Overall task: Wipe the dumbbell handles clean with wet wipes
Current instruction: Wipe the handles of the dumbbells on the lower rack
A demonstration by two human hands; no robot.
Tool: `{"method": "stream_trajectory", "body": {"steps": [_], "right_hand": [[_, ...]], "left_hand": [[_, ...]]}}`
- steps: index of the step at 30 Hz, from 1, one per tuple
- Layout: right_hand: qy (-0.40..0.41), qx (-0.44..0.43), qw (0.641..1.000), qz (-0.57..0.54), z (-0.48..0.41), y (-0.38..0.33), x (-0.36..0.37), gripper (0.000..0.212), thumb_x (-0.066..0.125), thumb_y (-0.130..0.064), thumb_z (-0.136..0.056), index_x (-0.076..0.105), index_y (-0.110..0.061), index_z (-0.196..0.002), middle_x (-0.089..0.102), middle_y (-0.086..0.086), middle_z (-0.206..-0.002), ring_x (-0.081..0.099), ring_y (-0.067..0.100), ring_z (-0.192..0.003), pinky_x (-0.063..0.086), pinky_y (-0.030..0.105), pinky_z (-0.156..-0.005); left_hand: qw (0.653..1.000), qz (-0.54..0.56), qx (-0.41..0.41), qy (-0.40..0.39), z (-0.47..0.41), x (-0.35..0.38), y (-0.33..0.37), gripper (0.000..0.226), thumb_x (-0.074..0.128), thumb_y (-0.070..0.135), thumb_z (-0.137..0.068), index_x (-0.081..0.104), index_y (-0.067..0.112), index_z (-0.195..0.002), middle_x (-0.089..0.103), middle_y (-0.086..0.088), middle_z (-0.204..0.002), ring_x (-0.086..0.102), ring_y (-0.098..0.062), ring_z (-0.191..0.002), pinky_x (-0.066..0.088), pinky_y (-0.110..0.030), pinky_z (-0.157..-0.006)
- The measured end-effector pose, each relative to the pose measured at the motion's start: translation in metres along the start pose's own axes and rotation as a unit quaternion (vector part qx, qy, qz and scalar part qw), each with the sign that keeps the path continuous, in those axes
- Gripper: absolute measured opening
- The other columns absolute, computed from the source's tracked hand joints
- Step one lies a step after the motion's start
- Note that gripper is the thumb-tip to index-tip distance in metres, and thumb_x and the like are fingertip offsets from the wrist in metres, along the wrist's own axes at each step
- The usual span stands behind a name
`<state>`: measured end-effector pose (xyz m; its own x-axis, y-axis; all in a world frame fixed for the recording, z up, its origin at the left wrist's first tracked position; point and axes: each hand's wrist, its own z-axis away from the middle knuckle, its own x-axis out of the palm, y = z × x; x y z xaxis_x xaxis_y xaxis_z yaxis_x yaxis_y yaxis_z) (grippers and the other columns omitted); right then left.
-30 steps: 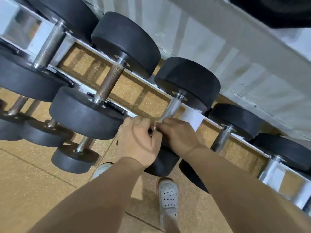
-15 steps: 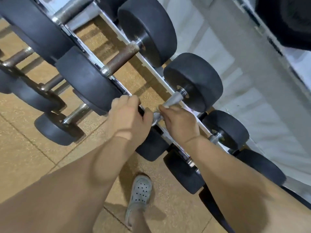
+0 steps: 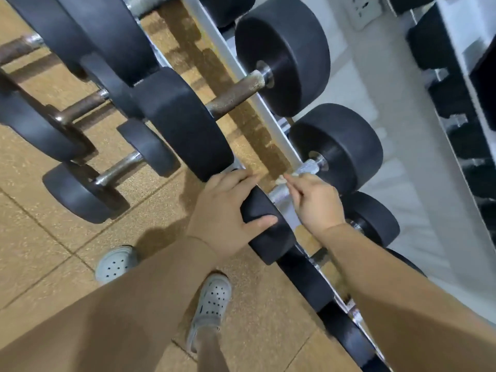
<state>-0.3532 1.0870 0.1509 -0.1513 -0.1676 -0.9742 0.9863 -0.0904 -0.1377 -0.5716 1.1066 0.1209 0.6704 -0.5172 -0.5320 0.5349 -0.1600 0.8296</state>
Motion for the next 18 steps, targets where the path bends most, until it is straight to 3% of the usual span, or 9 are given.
{"method": "stream_trajectory", "body": {"steps": [3,4,7,9,12,14,16,18], "right_hand": [[0.025,0.141,0.990,0.008,-0.023,0.005,-0.013,0.026,0.057,-0.017,-0.098,0.073,-0.016,-0.119,0.070,0.012,-0.106,0.066,0.033,-0.095,0.052,0.037,-0.082],[0.002,0.139,0.990,0.015,-0.025,0.000,-0.014,0.025,0.057,-0.016,-0.098,0.074,-0.016,-0.117,0.070,0.012,-0.105,0.066,0.034,-0.095,0.051,0.036,-0.081],[-0.121,-0.014,0.991,0.050,-0.014,-0.023,-0.011,0.018,0.060,-0.013,-0.094,0.076,-0.019,-0.101,0.065,0.003,-0.085,0.063,0.028,-0.080,0.038,0.028,-0.061],[-0.175,-0.063,0.979,0.080,-0.017,-0.023,-0.015,0.016,0.061,-0.019,-0.095,0.075,-0.024,-0.100,0.064,-0.001,-0.084,0.063,0.025,-0.076,0.036,0.026,-0.059],[-0.163,0.040,0.974,0.153,-0.045,-0.015,-0.024,0.022,0.052,-0.028,-0.099,0.072,-0.020,-0.099,0.065,0.005,-0.096,0.065,0.034,-0.082,0.051,0.036,-0.066],[-0.132,0.124,0.972,0.152,-0.052,-0.014,-0.025,0.023,0.051,-0.027,-0.099,0.072,-0.018,-0.100,0.065,0.009,-0.103,0.065,0.036,-0.087,0.050,0.037,-0.070],[-0.129,0.126,0.972,0.152,-0.044,-0.029,-0.022,0.025,0.050,-0.031,-0.101,0.072,-0.019,-0.100,0.066,0.008,-0.102,0.064,0.036,-0.086,0.044,0.035,-0.068],[-0.163,0.053,0.977,0.129,-0.027,-0.045,-0.019,0.027,0.050,-0.033,-0.102,0.071,-0.018,-0.096,0.065,0.006,-0.095,0.064,0.035,-0.082,0.044,0.035,-0.065]], "left_hand": [[1.000,0.015,-0.003,0.006,-0.001,-0.001,-0.002,0.083,0.062,0.072,-0.077,0.053,0.027,-0.145,0.047,0.013,-0.146,0.034,-0.013,-0.131,0.008,-0.010,-0.111],[1.000,0.023,-0.007,0.001,-0.002,-0.002,-0.001,0.082,0.065,0.071,-0.076,0.054,0.027,-0.144,0.047,0.013,-0.145,0.034,-0.014,-0.130,0.013,-0.015,-0.111],[0.999,0.051,0.000,0.017,-0.003,-0.003,0.000,0.081,0.065,0.070,-0.071,0.061,0.024,-0.137,0.055,0.007,-0.138,0.041,-0.018,-0.123,0.028,-0.026,-0.106],[0.998,0.054,-0.002,0.021,-0.004,-0.002,-0.002,0.081,0.070,0.069,-0.069,0.063,0.024,-0.136,0.056,0.007,-0.137,0.043,-0.020,-0.123,0.032,-0.029,-0.107],[0.999,0.044,-0.009,0.004,-0.004,-0.002,-0.004,0.081,0.074,0.069,-0.071,0.061,0.026,-0.137,0.055,0.010,-0.140,0.044,-0.023,-0.127,0.038,-0.038,-0.110],[0.999,0.037,-0.008,-0.003,-0.005,-0.004,-0.005,0.081,0.069,0.073,-0.073,0.059,0.027,-0.139,0.053,0.010,-0.141,0.043,-0.023,-0.129,0.038,-0.040,-0.109],[0.999,0.031,-0.004,-0.005,-0.005,-0.005,-0.006,0.081,0.066,0.073,-0.074,0.058,0.026,-0.140,0.052,0.010,-0.142,0.043,-0.022,-0.129,0.039,-0.040,-0.109],[1.000,0.027,-0.006,-0.014,-0.005,-0.006,-0.005,0.081,0.067,0.073,-0.074,0.057,0.027,-0.141,0.051,0.011,-0.143,0.042,-0.021,-0.130,0.040,-0.042,-0.109]]}}
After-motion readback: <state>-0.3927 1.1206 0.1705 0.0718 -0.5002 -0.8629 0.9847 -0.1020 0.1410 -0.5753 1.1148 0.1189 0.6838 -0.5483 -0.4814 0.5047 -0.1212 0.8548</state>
